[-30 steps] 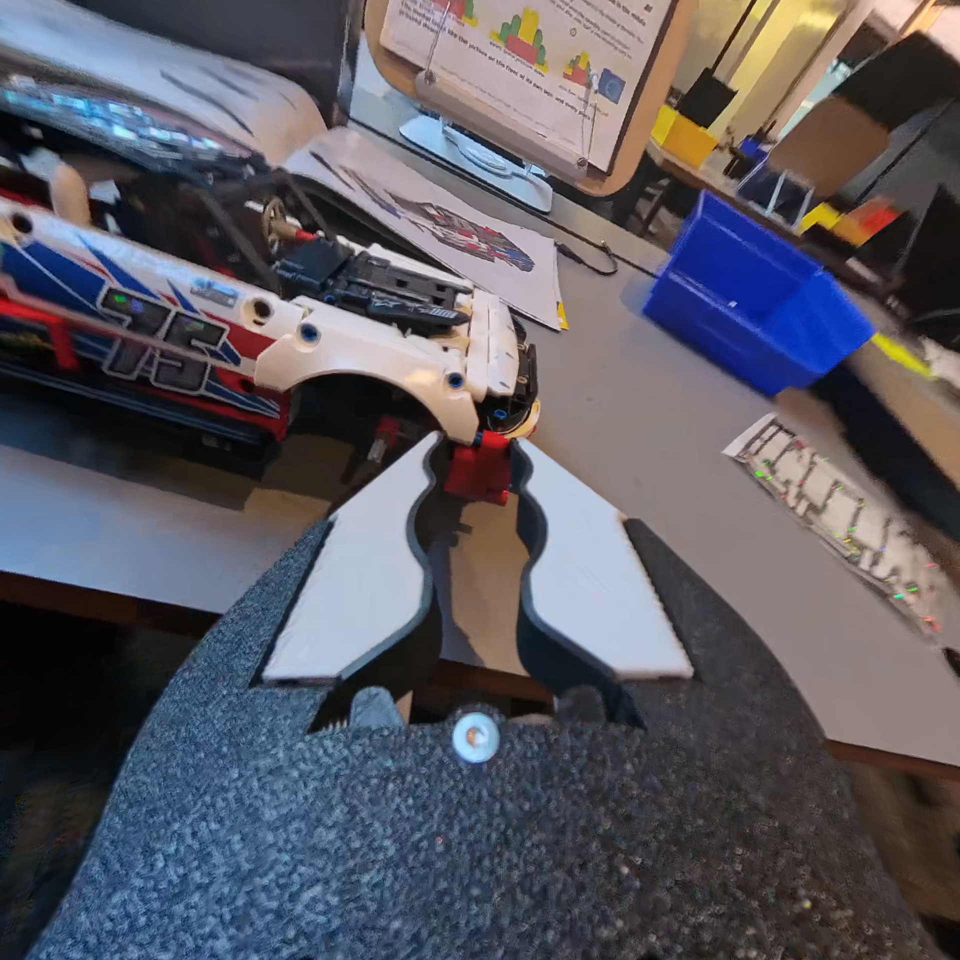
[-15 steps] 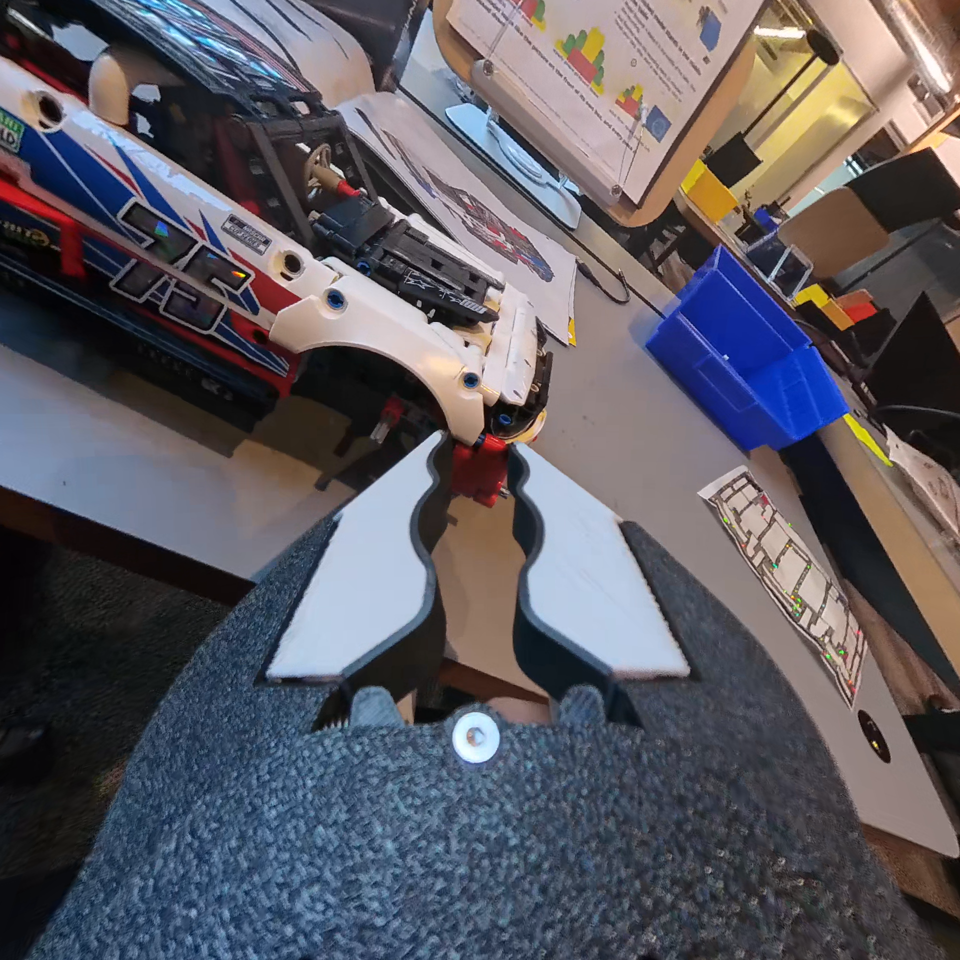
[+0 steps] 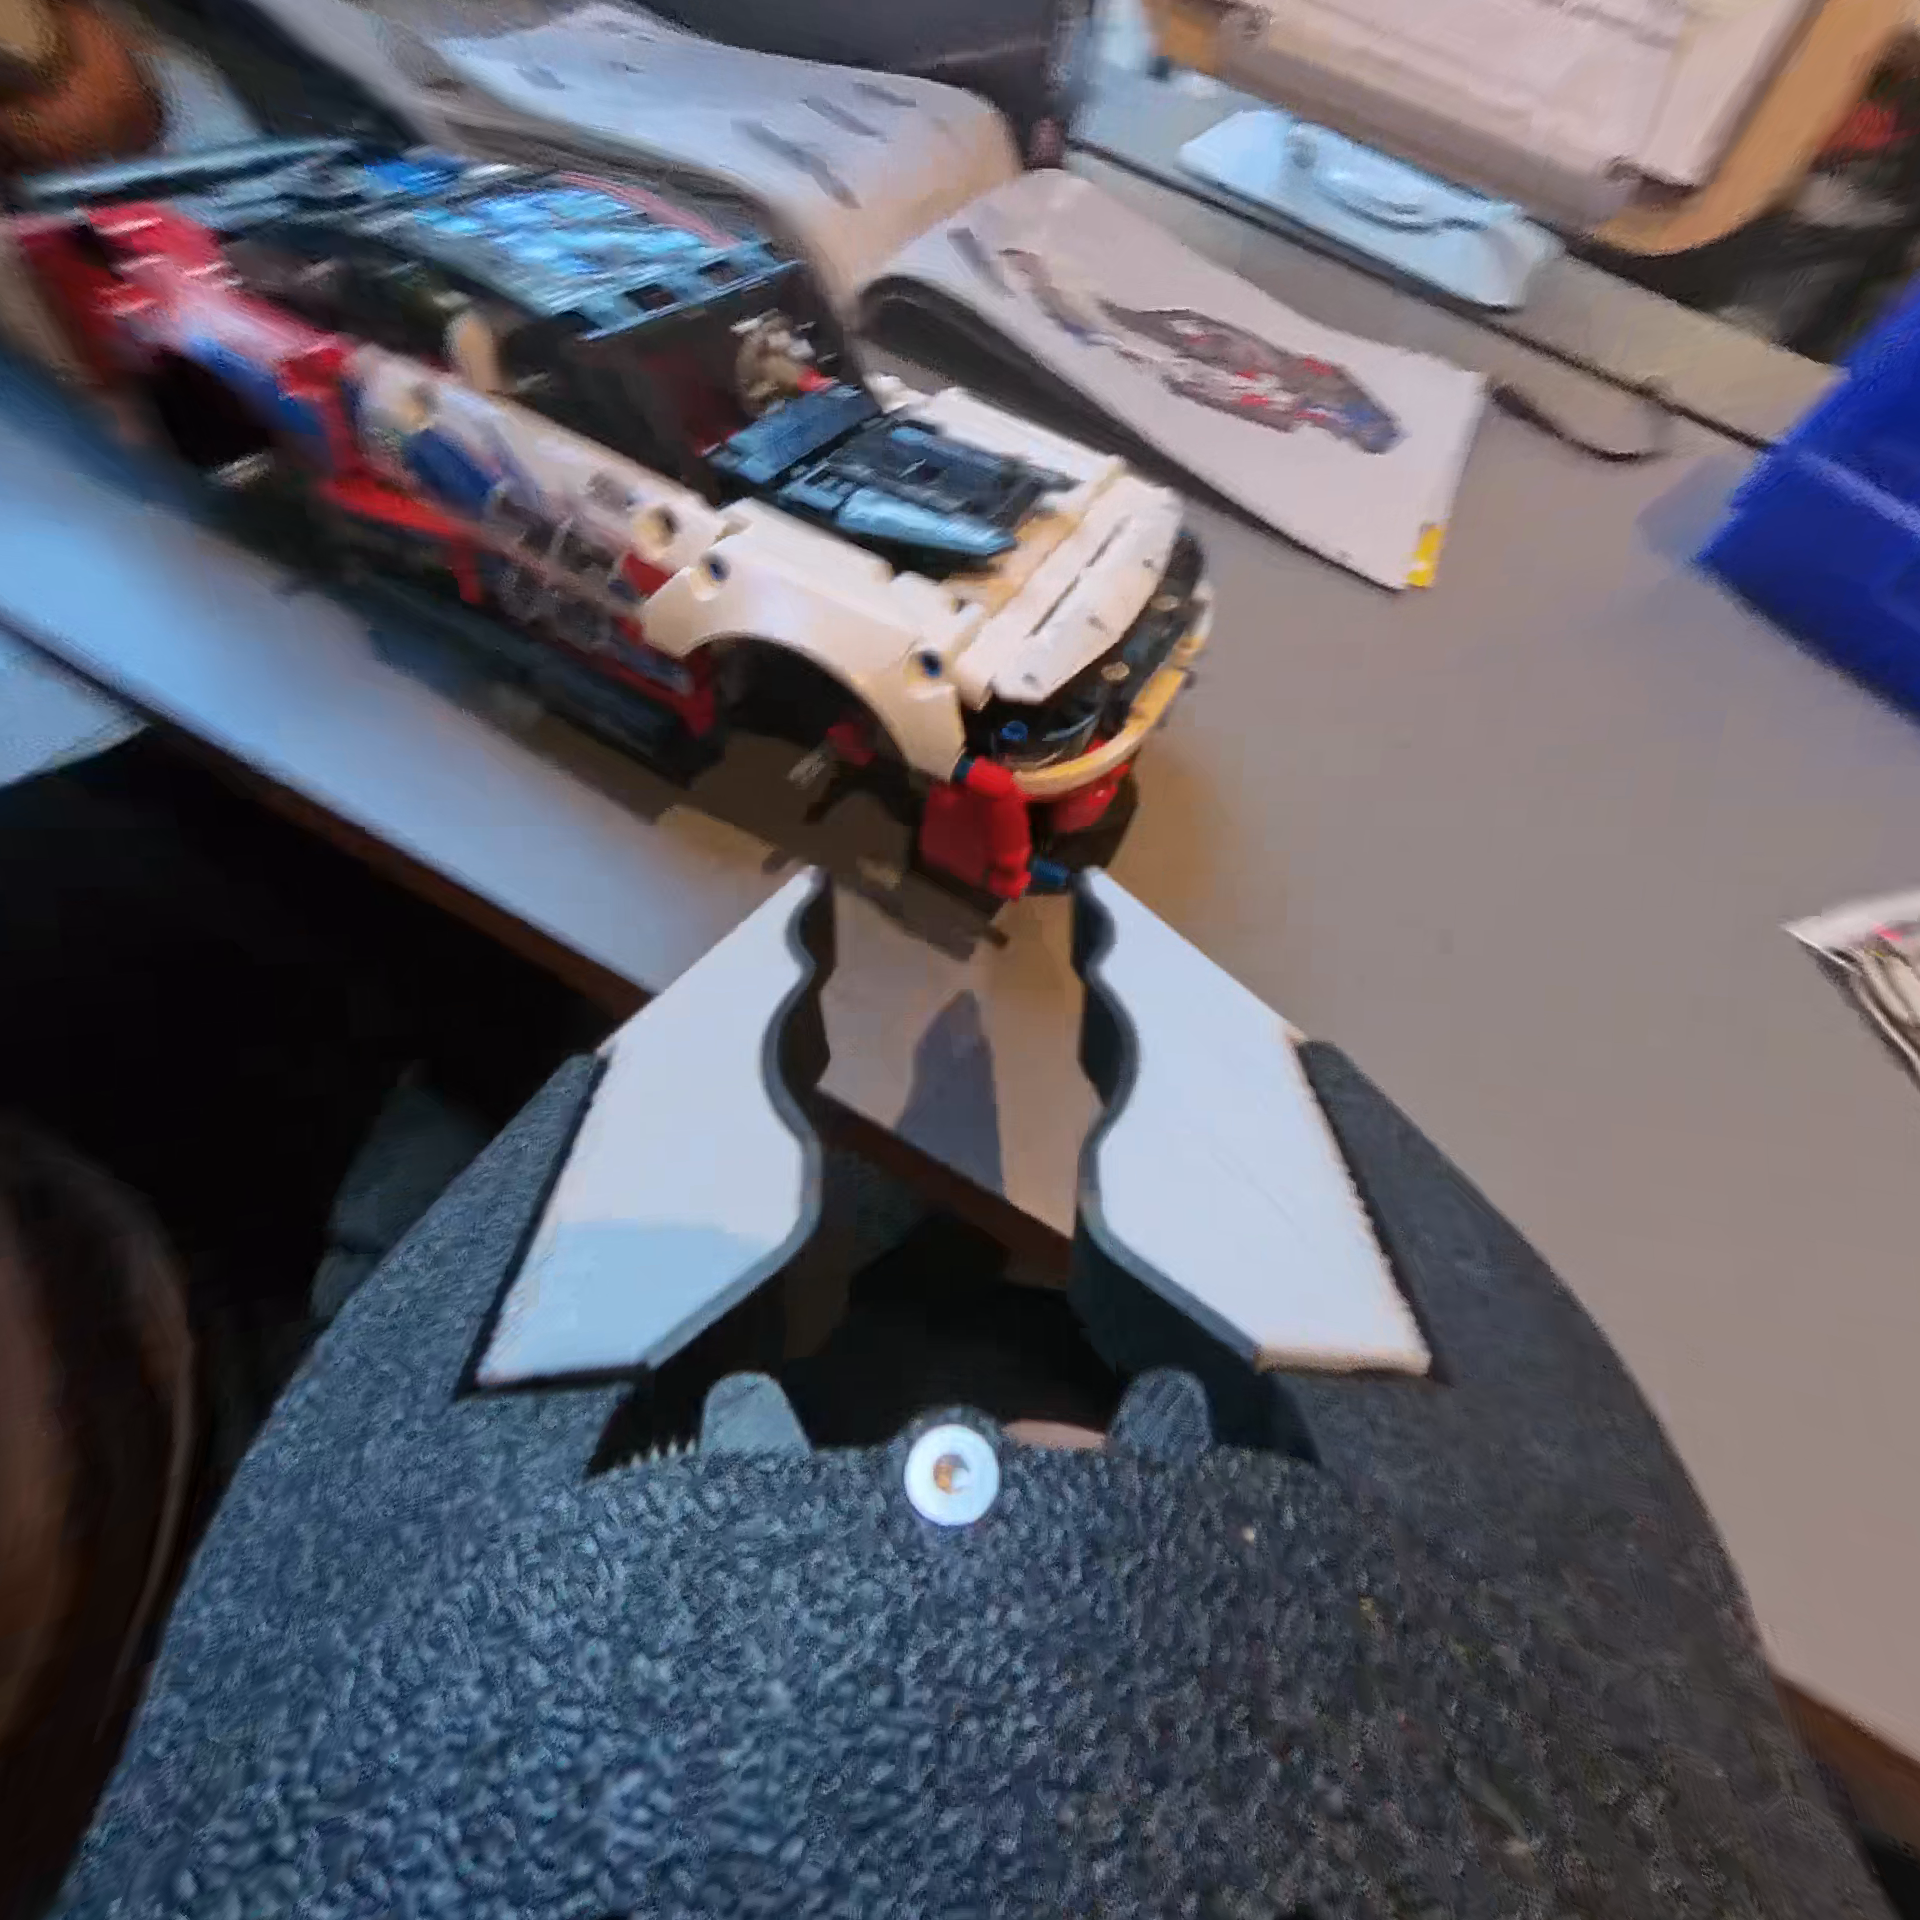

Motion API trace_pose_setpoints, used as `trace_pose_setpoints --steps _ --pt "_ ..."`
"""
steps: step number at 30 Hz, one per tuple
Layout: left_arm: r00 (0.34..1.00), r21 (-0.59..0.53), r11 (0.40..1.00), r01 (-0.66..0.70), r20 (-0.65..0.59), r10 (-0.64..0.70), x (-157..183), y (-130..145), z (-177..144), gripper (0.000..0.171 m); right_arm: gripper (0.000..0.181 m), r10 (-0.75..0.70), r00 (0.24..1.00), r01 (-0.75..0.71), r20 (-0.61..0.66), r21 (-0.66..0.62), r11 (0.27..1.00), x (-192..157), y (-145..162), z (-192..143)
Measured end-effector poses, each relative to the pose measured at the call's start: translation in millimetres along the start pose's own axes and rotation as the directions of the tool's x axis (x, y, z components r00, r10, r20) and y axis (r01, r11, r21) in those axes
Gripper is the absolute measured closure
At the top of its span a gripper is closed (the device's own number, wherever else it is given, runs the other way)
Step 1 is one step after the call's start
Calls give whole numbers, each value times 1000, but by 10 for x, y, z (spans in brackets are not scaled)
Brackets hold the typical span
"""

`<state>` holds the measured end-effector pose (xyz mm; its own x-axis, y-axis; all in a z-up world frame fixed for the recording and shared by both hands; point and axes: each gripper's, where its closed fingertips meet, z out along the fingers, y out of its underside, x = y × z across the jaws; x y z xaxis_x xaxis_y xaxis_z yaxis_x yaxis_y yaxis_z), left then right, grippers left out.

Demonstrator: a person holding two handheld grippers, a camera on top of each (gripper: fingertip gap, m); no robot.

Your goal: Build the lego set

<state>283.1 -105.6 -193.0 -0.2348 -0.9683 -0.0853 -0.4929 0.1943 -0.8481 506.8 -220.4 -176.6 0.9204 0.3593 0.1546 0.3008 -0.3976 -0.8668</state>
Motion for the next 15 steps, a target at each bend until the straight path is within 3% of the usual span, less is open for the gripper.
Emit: trace_pose_setpoints --steps 5,10,12,15 --pt "999 46 998 52 13 -53 -63 -35 -150 57 151 -39 928 63 370 -55 997 87 312 -27" --pt "968 -73 978 197 171 -182 -289 -136 -459 59 149 -117 820 95 560 69 993 267 206 84" --pt "950 -148 964 219 256 -177 -357 -283 -533 57 152 -108 762 80 639 73 994 378 144 60" --pt "934 -143 962 233 308 -180 -442 -696 -450 57 138 -85 699 36 710 84 996 610 21 90"
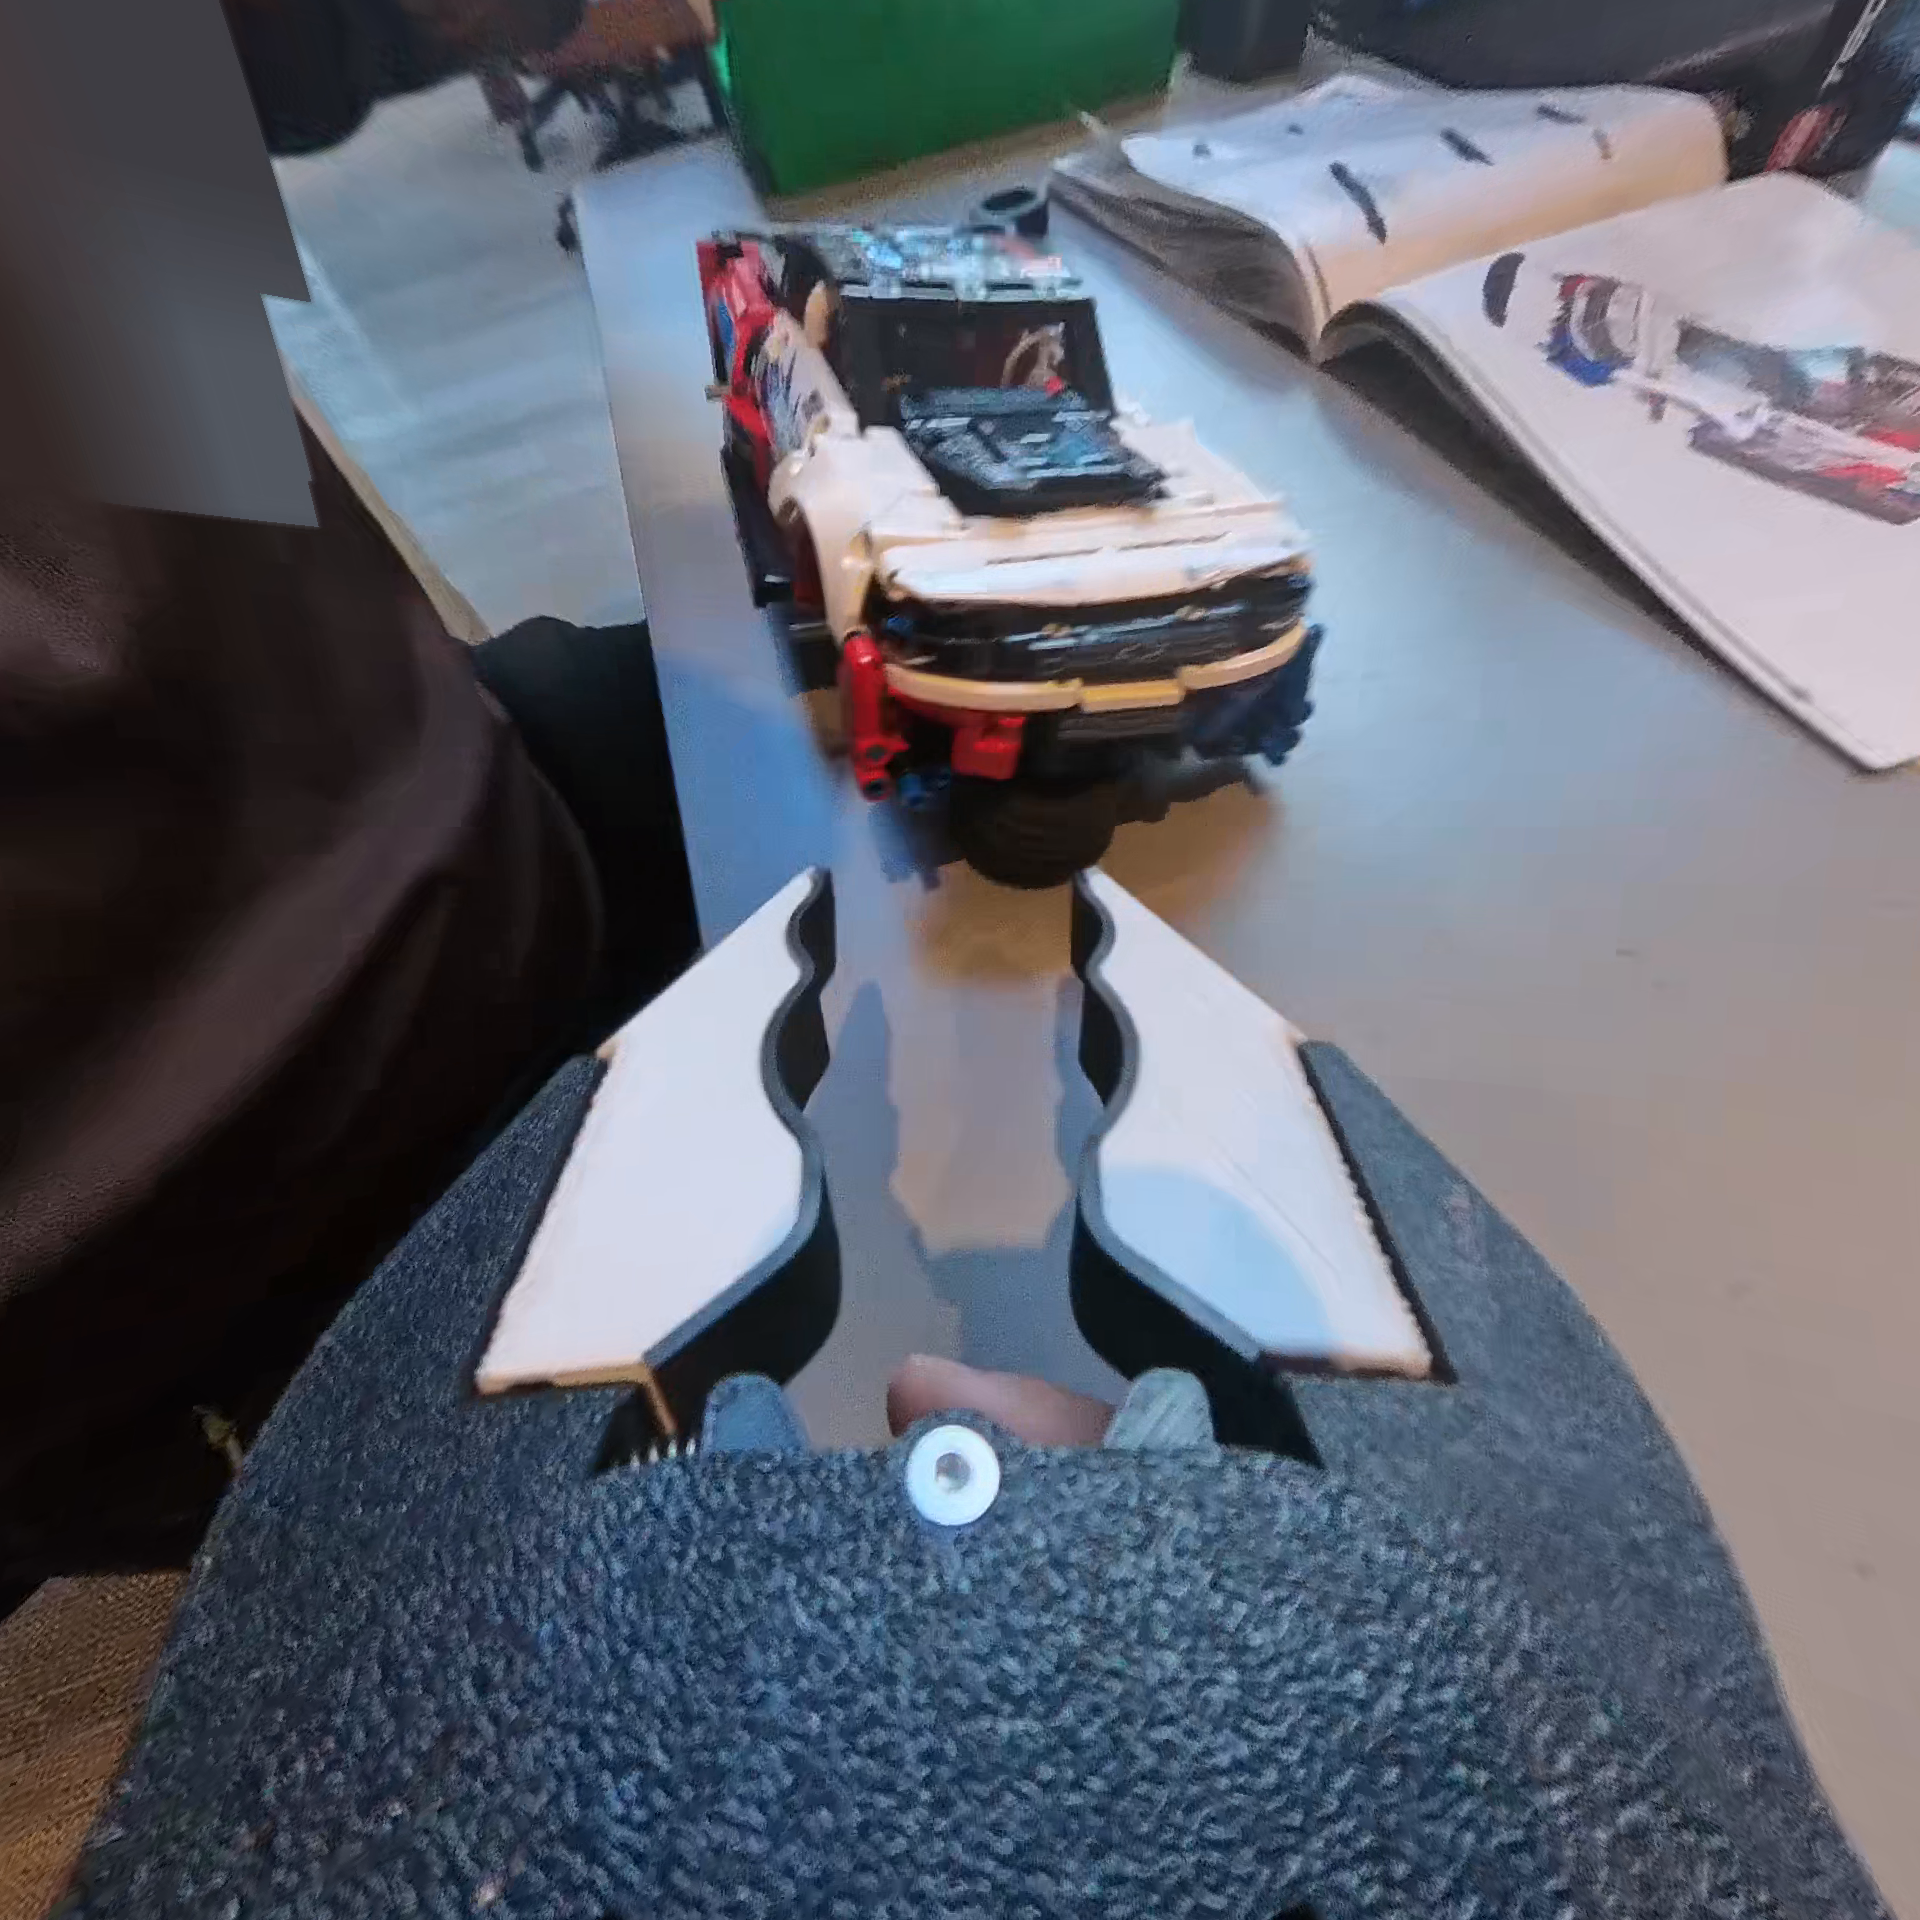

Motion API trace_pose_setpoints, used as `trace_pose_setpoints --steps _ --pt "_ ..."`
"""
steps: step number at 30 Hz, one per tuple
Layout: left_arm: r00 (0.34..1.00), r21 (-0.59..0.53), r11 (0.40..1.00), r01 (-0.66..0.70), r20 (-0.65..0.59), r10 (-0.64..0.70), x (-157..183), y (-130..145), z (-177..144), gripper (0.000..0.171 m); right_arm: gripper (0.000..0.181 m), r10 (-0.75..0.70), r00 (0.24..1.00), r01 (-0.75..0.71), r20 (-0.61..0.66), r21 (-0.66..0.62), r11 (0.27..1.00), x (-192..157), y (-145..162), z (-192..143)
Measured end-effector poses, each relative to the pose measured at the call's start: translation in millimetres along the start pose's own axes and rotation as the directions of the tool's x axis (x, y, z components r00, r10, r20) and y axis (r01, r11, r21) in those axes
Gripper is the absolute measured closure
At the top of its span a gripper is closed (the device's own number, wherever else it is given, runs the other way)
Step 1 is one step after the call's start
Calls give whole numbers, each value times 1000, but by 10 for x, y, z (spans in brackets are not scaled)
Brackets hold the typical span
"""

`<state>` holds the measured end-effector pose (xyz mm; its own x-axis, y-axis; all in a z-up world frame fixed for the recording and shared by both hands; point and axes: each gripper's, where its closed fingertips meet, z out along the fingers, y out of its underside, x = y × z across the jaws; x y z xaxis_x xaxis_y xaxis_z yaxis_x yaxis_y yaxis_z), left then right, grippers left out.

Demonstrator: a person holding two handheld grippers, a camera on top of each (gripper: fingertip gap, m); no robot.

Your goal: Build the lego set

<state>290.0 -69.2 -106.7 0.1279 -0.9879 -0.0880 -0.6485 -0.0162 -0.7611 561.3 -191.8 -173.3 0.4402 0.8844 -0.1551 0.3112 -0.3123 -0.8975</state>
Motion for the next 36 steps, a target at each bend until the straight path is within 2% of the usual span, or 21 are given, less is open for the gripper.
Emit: trace_pose_setpoints --steps 2,5,7,9,12,14,16,17,20,23,27,29,31,36 --pt "1000 -48 999 3 -6 -3 52 -172 136 51 141 -42 999 41 25 15 999 89 -88 -86" --pt "999 -93 995 -45 -7 44 106 -288 360 51 181 -151 985 140 83 125 982 -22 -289 -173" --pt "1000 -86 996 -17 -22 15 174 -373 486 52 178 -173 976 155 130 138 978 -124 -312 -139" --pt "1000 -60 998 -7 -25 5 314 -527 589 55 164 -205 971 194 123 93 976 -113 -241 -55" --pt "996 -55 995 -85 24 86 555 -671 723 57 148 -359 931 361 68 -19 932 79 -70 36" --pt "990 -119 988 -94 92 105 538 -560 762 56 129 -414 910 415 29 -8 910 282 -98 43" --pt "994 -169 985 -35 95 51 533 -416 760 55 106 -338 937 336 94 33 941 393 -138 57" --pt "994 -188 982 -5 109 26 505 -349 732 55 101 -279 948 276 149 44 960 412 -149 69" --pt "982 -241 968 64 190 -17 327 -58 462 56 97 -148 942 133 301 71 989 347 -219 78" --pt "950 -211 947 244 246 -190 129 331 47 68 97 -97 938 64 334 106 992 359 -295 80" --pt "889 -210 879 428 274 -367 34 890 -317 63 98 -16 922 -28 387 109 994 415 -337 56" --pt "866 -238 843 483 273 -419 43 1145 -369 63 101 5 916 -58 402 120 991 434 -362 35" --pt "855 -235 826 512 228 -465 88 1239 -323 63 107 22 906 -72 422 104 992 430 -356 47" --pt "887 -282 841 462 130 -443 236 1379 -124 62 101 -7 925 6 381 4 1000 378 -232 231"
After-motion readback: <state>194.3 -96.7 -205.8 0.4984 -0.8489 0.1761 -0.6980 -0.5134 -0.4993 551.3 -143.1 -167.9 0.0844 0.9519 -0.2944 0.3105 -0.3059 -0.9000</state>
